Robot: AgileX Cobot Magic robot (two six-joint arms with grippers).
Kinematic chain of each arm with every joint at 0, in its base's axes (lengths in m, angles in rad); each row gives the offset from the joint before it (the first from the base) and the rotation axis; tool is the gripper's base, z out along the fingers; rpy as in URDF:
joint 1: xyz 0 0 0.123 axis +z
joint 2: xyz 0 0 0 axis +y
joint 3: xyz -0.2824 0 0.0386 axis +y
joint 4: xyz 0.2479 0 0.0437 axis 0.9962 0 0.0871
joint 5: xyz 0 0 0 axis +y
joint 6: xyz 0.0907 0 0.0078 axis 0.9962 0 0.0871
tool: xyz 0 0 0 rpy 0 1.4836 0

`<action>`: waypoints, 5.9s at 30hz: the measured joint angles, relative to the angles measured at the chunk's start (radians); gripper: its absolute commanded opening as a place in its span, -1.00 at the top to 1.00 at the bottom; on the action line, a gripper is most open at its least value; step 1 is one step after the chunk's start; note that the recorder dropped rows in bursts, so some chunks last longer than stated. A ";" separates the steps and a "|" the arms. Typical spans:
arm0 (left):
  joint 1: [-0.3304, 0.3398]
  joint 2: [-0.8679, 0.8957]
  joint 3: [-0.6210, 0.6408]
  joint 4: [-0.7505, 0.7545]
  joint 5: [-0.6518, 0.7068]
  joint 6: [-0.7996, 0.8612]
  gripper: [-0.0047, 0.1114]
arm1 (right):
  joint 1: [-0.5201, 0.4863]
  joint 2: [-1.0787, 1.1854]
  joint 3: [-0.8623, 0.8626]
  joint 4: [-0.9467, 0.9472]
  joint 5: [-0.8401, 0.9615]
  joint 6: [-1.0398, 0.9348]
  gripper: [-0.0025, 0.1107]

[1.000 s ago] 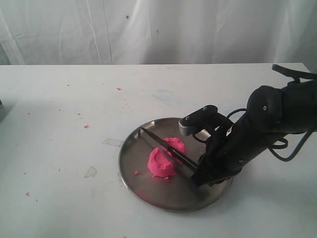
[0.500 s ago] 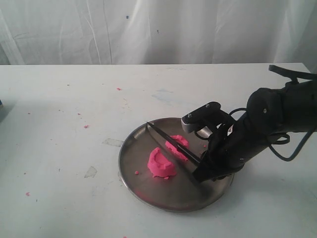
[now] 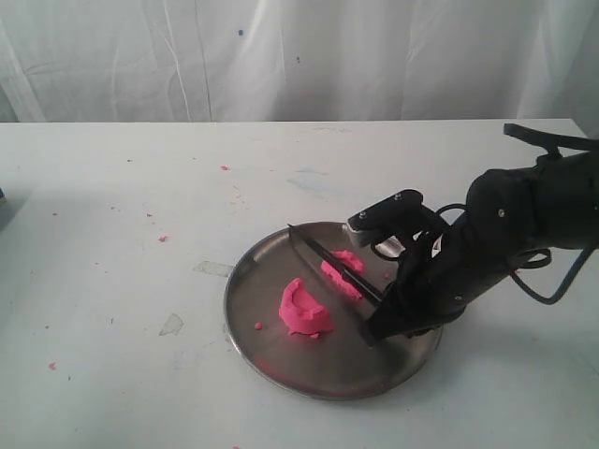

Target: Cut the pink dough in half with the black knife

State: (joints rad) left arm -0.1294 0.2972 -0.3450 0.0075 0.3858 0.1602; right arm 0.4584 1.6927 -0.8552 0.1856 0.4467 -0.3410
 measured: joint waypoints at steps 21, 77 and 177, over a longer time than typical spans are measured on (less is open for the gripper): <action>0.000 0.000 0.000 0.004 0.002 0.000 0.92 | 0.000 -0.085 -0.026 0.044 -0.067 0.020 0.96; 0.000 0.000 0.000 0.027 0.004 0.000 0.92 | -0.091 0.075 -0.030 0.044 -0.036 0.147 0.46; 0.000 -0.004 0.000 0.030 0.001 0.000 0.92 | -0.347 -1.689 0.856 -0.326 -0.135 0.371 0.96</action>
State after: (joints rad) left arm -0.1294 0.2929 -0.3450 0.0372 0.3872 0.1602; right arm 0.1112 0.0032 0.0009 -0.1400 0.3121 0.0299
